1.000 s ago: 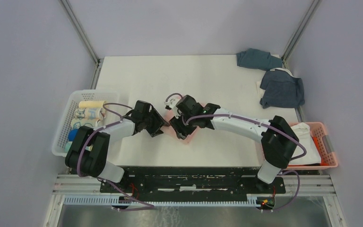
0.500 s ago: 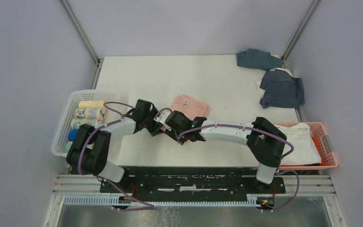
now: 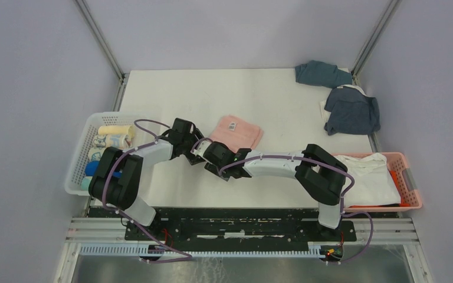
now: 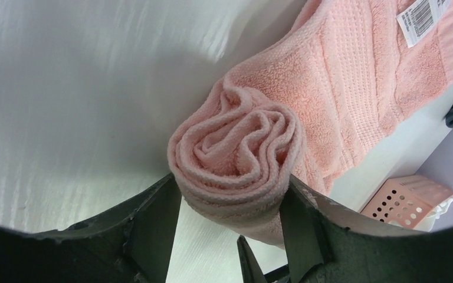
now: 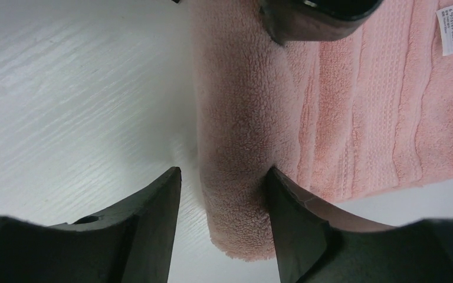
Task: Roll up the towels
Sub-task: Roll the towel at the center of the board.
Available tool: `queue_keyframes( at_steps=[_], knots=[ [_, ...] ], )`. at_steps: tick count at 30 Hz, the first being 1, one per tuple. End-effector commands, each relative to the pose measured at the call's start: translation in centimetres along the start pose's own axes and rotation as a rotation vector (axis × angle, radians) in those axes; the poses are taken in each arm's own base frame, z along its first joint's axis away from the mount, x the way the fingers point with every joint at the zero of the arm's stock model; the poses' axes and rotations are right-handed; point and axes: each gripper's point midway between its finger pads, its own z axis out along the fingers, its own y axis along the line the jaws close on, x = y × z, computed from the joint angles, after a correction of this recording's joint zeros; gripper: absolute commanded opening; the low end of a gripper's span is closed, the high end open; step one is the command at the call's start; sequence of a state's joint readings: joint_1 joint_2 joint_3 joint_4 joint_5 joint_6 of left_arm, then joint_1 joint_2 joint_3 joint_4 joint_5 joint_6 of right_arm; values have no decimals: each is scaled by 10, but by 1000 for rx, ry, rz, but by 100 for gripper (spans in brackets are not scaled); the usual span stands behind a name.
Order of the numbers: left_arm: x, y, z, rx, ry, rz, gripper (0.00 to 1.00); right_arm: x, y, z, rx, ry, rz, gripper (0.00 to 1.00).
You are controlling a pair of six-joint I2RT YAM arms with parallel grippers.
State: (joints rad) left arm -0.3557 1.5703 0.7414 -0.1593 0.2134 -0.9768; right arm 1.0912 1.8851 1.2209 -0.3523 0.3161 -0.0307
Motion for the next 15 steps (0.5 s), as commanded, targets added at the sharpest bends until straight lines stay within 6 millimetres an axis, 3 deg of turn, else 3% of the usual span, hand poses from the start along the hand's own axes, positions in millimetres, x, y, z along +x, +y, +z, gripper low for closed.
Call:
queue_keyframes(
  at_steps=[1,8,12,15],
  knots=[
    [10,50,15,-190,39,86,69,51,-3,23,-7,170,-5,62],
    [11,51,26,-200,78,113,69,82,-13,37,-20,274,51,58],
    [4,43,20,-186,49,124,70,87,-3,38,-98,310,73,38],
    [-3,33,8,-161,9,127,74,74,18,28,-244,295,129,25]
  ],
)
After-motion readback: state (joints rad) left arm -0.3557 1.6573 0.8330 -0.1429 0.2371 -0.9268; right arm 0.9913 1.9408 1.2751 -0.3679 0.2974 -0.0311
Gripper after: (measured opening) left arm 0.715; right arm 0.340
